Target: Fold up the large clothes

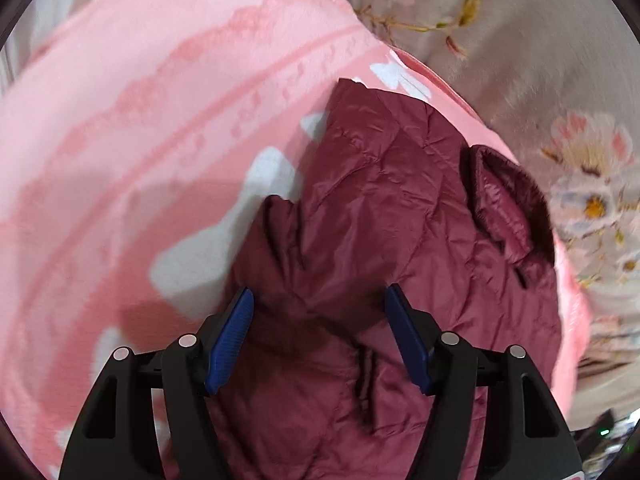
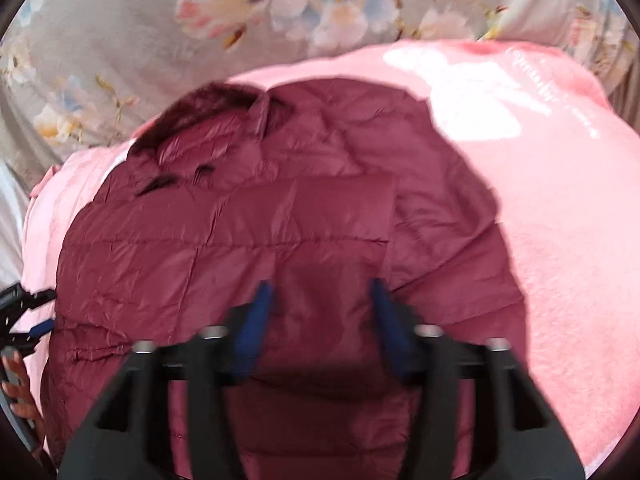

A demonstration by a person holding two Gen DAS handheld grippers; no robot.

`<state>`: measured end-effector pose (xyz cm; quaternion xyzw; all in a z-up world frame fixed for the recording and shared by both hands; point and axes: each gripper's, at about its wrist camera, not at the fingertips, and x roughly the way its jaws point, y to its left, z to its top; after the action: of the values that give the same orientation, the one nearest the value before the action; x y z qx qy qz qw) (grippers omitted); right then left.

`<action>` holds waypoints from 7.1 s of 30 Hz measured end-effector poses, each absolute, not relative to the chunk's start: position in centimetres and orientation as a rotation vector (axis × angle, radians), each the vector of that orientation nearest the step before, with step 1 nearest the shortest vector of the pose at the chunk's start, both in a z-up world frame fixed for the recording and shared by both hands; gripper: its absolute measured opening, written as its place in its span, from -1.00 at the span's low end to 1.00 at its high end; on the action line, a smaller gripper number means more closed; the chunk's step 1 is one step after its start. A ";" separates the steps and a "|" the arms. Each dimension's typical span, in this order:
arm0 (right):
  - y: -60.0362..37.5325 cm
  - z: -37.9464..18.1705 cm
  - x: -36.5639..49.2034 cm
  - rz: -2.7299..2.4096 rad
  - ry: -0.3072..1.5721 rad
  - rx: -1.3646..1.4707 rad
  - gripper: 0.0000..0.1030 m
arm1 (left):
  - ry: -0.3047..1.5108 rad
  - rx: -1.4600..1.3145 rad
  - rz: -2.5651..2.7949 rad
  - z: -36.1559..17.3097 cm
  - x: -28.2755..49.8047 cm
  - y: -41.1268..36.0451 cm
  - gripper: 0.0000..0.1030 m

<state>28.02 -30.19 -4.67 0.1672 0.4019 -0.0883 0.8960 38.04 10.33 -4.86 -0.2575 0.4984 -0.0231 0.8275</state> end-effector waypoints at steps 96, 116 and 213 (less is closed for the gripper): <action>-23.1 -7.0 32.1 -0.121 0.809 0.073 -0.78 | 0.821 0.185 -0.046 -7.3 38.2 -8.9 -0.88; -29.5 -1.0 34.4 0.027 0.735 0.317 0.03 | 0.878 -0.100 -0.186 -0.9 41.9 -3.5 -0.04; -30.2 -6.3 50.7 -0.022 0.762 0.148 -0.80 | 0.817 0.205 -0.073 -5.9 56.8 -10.0 -0.65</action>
<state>50.67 -30.19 -6.31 0.0722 0.3717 -0.0107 0.9255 56.75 -10.01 -5.93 0.0994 0.3965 -0.0352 0.9120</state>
